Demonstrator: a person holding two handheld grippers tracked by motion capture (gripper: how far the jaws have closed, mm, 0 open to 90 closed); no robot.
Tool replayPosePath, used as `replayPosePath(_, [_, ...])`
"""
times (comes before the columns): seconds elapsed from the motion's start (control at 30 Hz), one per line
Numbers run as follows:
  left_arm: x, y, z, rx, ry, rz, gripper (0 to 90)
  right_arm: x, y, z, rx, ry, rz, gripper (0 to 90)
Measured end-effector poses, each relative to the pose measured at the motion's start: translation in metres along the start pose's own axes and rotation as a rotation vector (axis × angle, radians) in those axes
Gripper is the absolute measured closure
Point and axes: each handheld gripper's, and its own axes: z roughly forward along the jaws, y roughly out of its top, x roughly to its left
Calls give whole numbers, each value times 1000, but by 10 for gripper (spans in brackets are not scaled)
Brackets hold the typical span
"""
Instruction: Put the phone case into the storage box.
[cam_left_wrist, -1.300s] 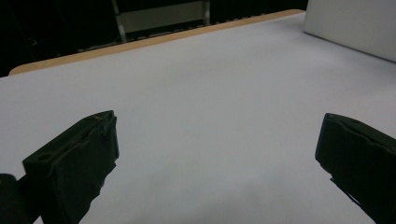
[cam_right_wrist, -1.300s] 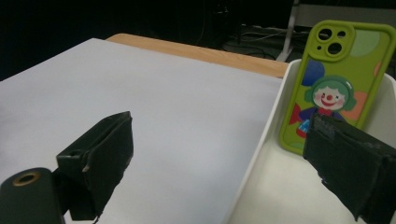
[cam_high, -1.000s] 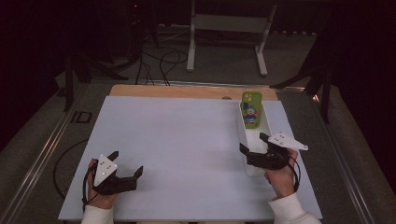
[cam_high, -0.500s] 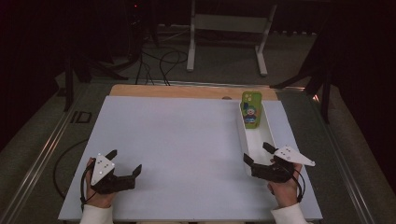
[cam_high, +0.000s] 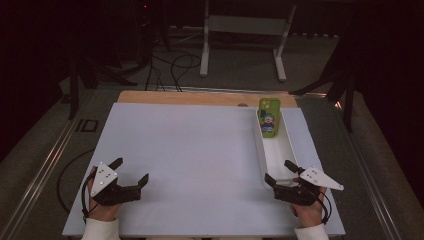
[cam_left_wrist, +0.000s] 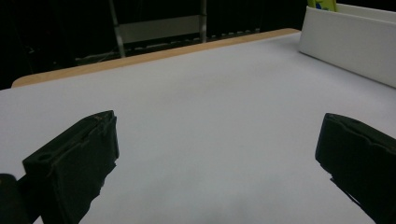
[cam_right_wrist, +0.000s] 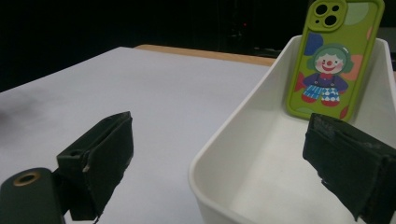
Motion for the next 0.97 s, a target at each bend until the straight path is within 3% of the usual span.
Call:
replayPosePath(0.3, [4,1,-5,-21,-19,0,0,1,-7,1,-18,5,-42,86])
replayPosePath(0.97, [6,0,-8,-29,-6,6,0,2,-10,1,-41,-4,-61,87])
